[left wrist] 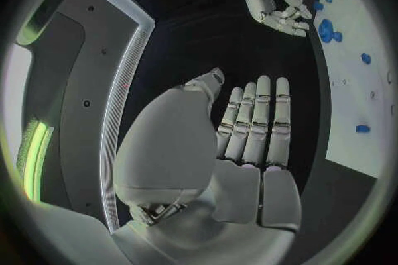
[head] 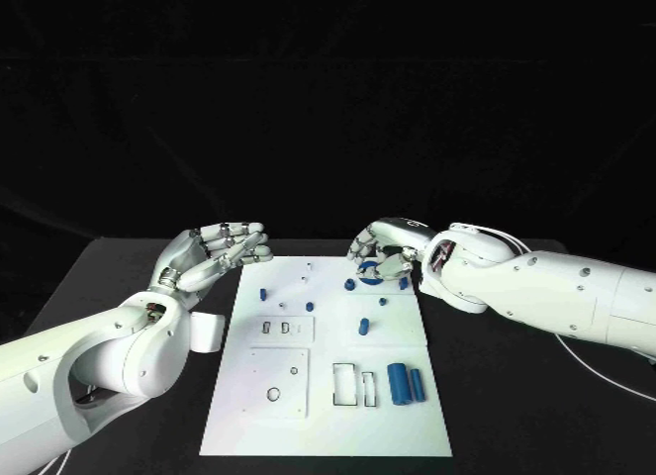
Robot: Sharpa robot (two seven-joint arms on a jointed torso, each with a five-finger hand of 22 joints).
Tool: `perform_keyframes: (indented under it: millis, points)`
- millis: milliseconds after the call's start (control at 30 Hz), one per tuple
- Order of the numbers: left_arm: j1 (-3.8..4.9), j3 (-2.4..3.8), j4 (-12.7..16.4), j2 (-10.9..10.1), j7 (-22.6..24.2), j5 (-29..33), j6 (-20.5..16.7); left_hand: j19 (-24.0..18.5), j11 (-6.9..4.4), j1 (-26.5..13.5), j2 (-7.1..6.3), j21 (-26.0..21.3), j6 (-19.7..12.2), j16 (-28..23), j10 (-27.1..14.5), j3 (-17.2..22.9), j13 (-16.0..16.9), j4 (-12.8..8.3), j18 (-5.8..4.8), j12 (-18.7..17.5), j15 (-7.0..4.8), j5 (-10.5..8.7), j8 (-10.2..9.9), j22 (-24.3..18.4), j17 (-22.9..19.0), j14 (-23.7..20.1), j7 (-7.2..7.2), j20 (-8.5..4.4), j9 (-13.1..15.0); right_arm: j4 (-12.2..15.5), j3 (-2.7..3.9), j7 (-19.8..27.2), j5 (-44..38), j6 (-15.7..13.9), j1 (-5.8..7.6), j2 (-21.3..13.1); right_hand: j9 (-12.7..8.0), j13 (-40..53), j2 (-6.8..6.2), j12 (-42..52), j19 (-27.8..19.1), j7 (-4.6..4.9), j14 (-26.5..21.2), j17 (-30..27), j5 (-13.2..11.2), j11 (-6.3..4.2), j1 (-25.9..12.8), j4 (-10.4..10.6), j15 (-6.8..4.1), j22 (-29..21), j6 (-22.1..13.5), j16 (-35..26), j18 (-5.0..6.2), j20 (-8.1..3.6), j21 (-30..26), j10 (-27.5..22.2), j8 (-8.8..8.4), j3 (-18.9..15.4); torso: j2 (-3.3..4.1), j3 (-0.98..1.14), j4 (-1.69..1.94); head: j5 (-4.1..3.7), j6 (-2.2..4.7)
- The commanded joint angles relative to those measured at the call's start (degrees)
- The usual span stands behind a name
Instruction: Assemble the parts on the task board
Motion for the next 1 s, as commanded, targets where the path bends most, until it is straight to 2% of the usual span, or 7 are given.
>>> perform_keyframes:
  millis: [33,67,100,200,233,367,1000]
  points:
    - [0.12,0.06,0.82,-0.22,-0.83,0.41,2.21,0.49,-0.14,-0.07,-0.44,0.26,0.46,0.34,0.42,0.20,-0.07,0.11,0.37,-0.41,-0.12,-0.38,-0.21,-0.08,0.08,0.38,0.60,-0.11,-0.09,-0.10,0.03,-5.30,-11.28,2.30,0.03,0.61,0.18,0.27,-0.66,0.60,1.71,-0.22,1.41,2.67,0.09,-0.08,-0.24,0.70,-0.06,3.69,0.09,3.78,-0.13,-0.15,3.67,-0.70,-0.26,-0.08,0.94,-0.21,0.53,-0.21,0.22]
    - [0.12,0.06,0.92,-0.27,-0.87,0.47,2.27,0.49,-0.14,-0.07,-0.44,0.26,0.46,0.34,0.42,0.20,-0.07,0.11,0.37,-0.41,-0.12,-0.38,-0.21,-0.08,0.08,0.38,0.60,-0.11,-0.09,-0.13,0.03,-5.59,-11.99,2.37,0.03,0.78,0.22,0.31,-0.75,0.70,2.68,-0.21,1.51,3.26,0.06,-0.13,-0.23,0.76,-0.07,6.28,0.07,4.65,-0.50,-0.16,5.73,-0.78,-0.30,-0.07,1.07,-0.25,0.67,-0.34,0.23]
    - [0.12,0.07,1.04,-0.32,-0.92,0.55,2.34,0.49,-0.14,-0.07,-0.44,0.26,0.46,0.34,0.42,0.20,-0.07,0.11,0.37,-0.41,-0.12,-0.38,-0.21,-0.08,0.08,0.38,0.60,-0.11,-0.09,-0.16,0.03,-5.95,-12.84,2.48,0.03,0.98,0.30,0.38,-0.83,0.84,5.20,-0.33,2.24,4.46,-0.05,-0.06,-0.33,0.96,-0.07,12.77,0.05,6.63,-1.36,-0.27,10.74,-0.95,-0.34,-0.07,1.14,-0.29,0.74,-0.39,0.24]
    - [0.13,0.07,1.27,-0.41,-0.99,0.80,2.44,0.52,-0.15,-0.11,-0.46,0.27,0.47,0.36,0.43,0.21,-0.06,0.12,0.37,-0.44,-0.13,-0.38,-0.21,-0.08,0.10,0.41,0.60,-0.12,-0.09,-0.24,0.03,-6.77,-14.64,2.93,0.01,1.43,0.47,0.53,-0.91,1.19,6.00,-0.10,1.32,6.32,-0.03,-0.28,-0.21,1.22,-0.04,16.33,0.06,9.26,-1.81,-0.26,13.76,-1.14,-0.39,0.13,1.36,-0.38,0.98,-0.54,0.28]
    - [0.13,0.07,1.33,-0.43,-1.01,0.89,2.47,0.53,-0.15,-0.13,-0.47,0.28,0.47,0.36,0.44,0.22,-0.06,0.13,0.37,-0.45,-0.13,-0.39,-0.22,-0.08,0.11,0.42,0.60,-0.13,-0.09,-0.28,0.03,-7.02,-15.15,3.13,0.01,1.58,0.57,0.59,-1.17,1.36,9.54,-0.35,3.14,13.55,-0.15,-0.15,-0.23,1.44,0.05,25.65,-0.14,17.01,-3.07,-0.39,20.80,-1.45,-0.53,0.18,1.52,-0.45,1.12,-0.64,0.35]
    - [0.13,0.08,1.45,-0.48,-1.06,1.11,2.52,0.54,-0.15,-0.14,-0.47,0.28,0.48,0.37,0.44,0.22,-0.06,0.13,0.37,-0.46,-0.13,-0.39,-0.22,-0.08,0.12,0.42,0.60,-0.13,-0.09,-0.38,0.03,-7.69,-16.62,3.69,-0.04,1.94,1.03,0.81,-1.44,1.93,11.69,-0.21,2.15,24.90,-0.31,0.05,-0.19,2.26,0.33,35.72,-0.25,28.63,-4.51,0.06,28.39,-2.12,-0.66,0.53,1.72,-0.56,1.37,-0.92,0.34]
    - [0.14,0.08,1.46,-0.64,-1.37,1.74,2.75,0.61,-0.12,-0.30,-0.55,0.30,0.45,0.37,0.41,0.23,-0.07,0.17,0.36,-0.58,-0.11,-0.40,-0.27,-0.09,0.16,0.39,0.63,-0.15,-0.12,-0.92,-0.03,-9.46,-20.08,5.53,-0.31,2.84,1.86,0.97,-1.67,2.58,13.59,-0.20,2.38,33.00,-0.51,0.20,0.25,3.19,0.54,44.21,0.11,37.10,-5.64,0.55,34.42,-2.73,-0.41,1.25,2.40,-0.62,1.84,-1.24,0.71]
